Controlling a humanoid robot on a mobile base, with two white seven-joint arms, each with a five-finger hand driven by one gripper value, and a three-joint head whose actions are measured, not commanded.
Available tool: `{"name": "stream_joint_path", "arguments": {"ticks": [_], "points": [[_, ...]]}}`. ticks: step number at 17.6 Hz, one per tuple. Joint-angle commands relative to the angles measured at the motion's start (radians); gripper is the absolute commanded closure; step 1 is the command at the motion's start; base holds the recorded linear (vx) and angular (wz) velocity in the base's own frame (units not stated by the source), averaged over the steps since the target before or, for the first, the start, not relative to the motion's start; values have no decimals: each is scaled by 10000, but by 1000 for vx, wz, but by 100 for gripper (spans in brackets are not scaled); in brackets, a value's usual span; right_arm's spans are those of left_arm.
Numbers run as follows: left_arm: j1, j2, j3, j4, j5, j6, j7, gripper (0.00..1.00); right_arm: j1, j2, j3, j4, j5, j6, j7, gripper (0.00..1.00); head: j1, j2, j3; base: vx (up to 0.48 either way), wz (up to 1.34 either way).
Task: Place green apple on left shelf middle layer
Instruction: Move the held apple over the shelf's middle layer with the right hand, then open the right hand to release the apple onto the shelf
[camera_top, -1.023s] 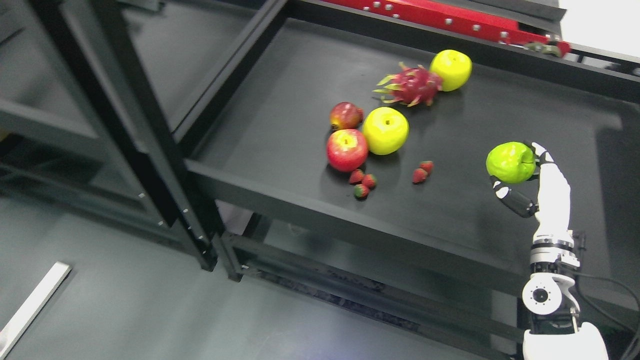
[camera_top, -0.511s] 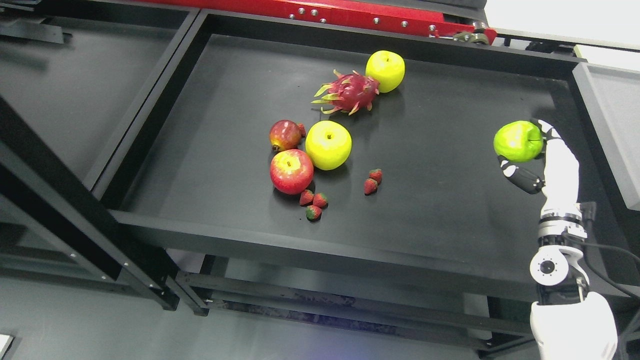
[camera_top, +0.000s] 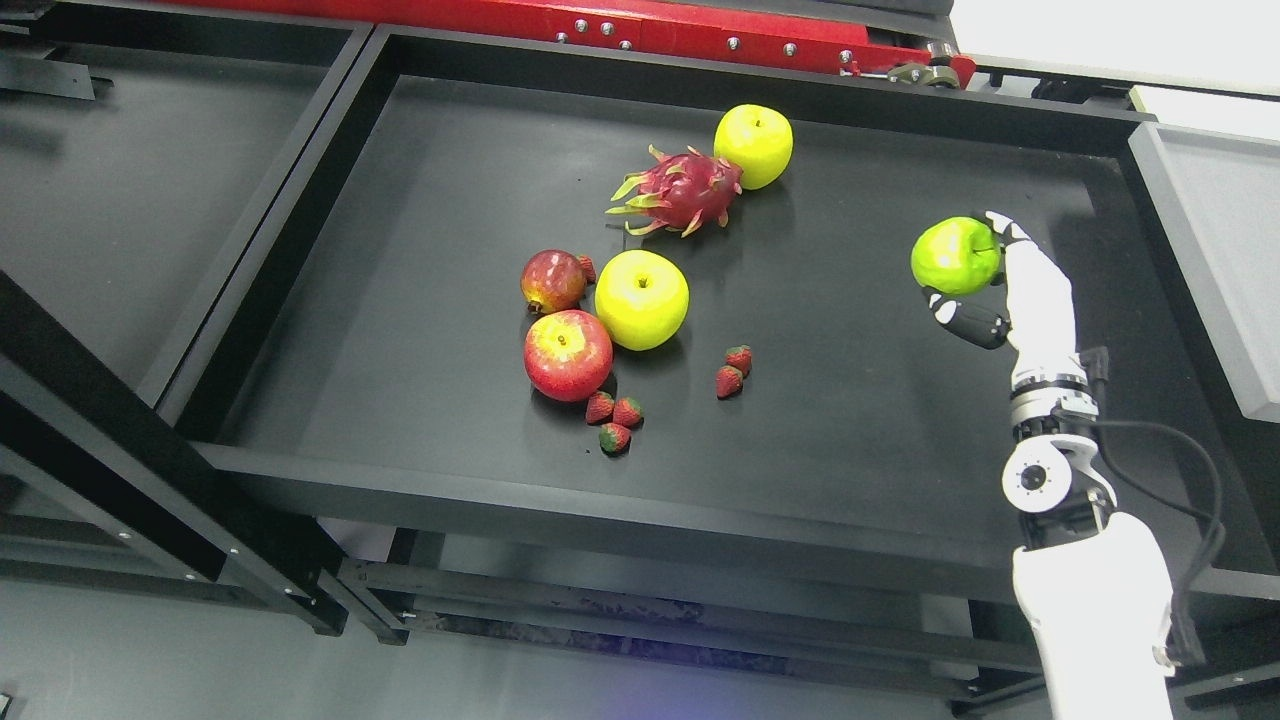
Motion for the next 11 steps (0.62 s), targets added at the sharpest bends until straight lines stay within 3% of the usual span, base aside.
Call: {"name": "stream_joint_path", "arguments": {"ticks": [1,2,6,8,11], "points": [[0,175,11,-3,0,-7,2,0,-702,452,910,2192,-46,352,96,12,0,0,0,0,0],[0,175,11,-3,0,-7,2,0,-626,452,940,2162,-214,337,112,0,0,0,0,0,0],[0,175,11,-3,0,-7,2,0,-350,544,285,1306,-1132,-150,96,0,0,0,0,0,0],[0,175,-20,-3,0,-7,2,0,123,651,-71,464,-2448,-871,81,0,0,0,0,0,0],[0,175,10,-3,0,-7,2,0,1151,1032,-577,-1453,-4475,-921,127,0,0,0,0,0,0]]}}
